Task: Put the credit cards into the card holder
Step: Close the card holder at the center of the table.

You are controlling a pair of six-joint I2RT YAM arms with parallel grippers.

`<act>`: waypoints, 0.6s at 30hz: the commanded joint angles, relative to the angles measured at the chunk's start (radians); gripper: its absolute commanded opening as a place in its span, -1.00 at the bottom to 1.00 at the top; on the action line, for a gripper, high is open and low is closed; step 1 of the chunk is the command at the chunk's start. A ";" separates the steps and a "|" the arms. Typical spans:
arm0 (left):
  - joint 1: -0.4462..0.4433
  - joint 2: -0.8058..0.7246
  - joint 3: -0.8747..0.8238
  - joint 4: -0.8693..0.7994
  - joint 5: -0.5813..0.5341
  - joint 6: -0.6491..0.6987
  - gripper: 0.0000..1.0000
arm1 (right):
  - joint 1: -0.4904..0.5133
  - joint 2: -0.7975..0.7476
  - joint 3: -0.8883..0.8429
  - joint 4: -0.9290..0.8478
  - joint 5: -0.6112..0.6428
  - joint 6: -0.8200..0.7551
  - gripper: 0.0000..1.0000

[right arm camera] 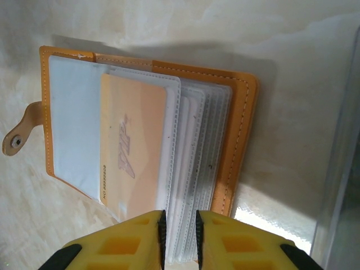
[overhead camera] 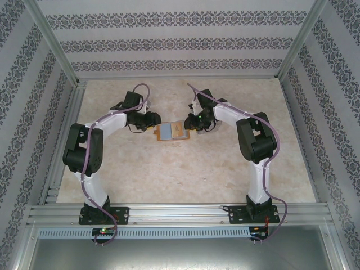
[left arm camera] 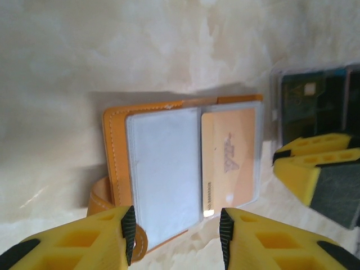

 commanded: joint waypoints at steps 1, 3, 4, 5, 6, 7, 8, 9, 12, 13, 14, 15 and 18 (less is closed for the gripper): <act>-0.027 0.010 0.030 -0.206 -0.126 0.115 -0.08 | -0.003 0.011 0.017 0.005 -0.018 0.000 -0.50; -0.039 0.017 0.035 -0.207 -0.136 0.115 -0.08 | -0.003 0.013 0.017 0.010 -0.023 0.003 -0.50; -0.042 0.020 0.037 -0.202 -0.135 0.111 -0.08 | -0.002 0.014 0.015 0.010 -0.023 0.003 -0.50; -0.045 0.025 0.039 -0.198 -0.134 0.108 -0.08 | -0.002 0.013 0.015 0.010 -0.023 0.002 -0.50; -0.047 0.029 0.038 -0.190 -0.131 0.105 -0.09 | -0.002 0.012 0.015 0.009 -0.023 0.002 -0.50; -0.049 0.033 0.038 -0.183 -0.129 0.100 -0.09 | -0.002 0.011 0.015 0.006 -0.023 0.000 -0.50; -0.048 0.037 0.038 -0.180 -0.129 0.098 -0.10 | -0.002 0.009 0.014 0.006 -0.021 -0.002 -0.50; -0.048 0.042 0.041 -0.180 -0.128 0.098 -0.10 | -0.002 0.007 0.012 0.006 -0.020 -0.003 -0.50; -0.050 0.064 0.050 -0.178 -0.111 0.097 -0.10 | -0.003 0.007 0.010 0.006 -0.019 -0.003 -0.50; -0.052 0.074 0.061 -0.184 -0.106 0.100 -0.10 | -0.003 0.008 0.007 0.010 -0.021 -0.003 -0.50; -0.056 0.081 0.068 -0.190 -0.108 0.102 -0.10 | -0.003 0.008 0.007 0.011 -0.023 0.000 -0.50; -0.058 0.086 0.074 -0.193 -0.110 0.103 -0.11 | -0.002 0.009 0.007 0.013 -0.024 0.001 -0.50; -0.064 0.088 0.082 -0.195 -0.116 0.105 -0.13 | -0.001 0.006 0.005 0.014 -0.023 0.002 -0.49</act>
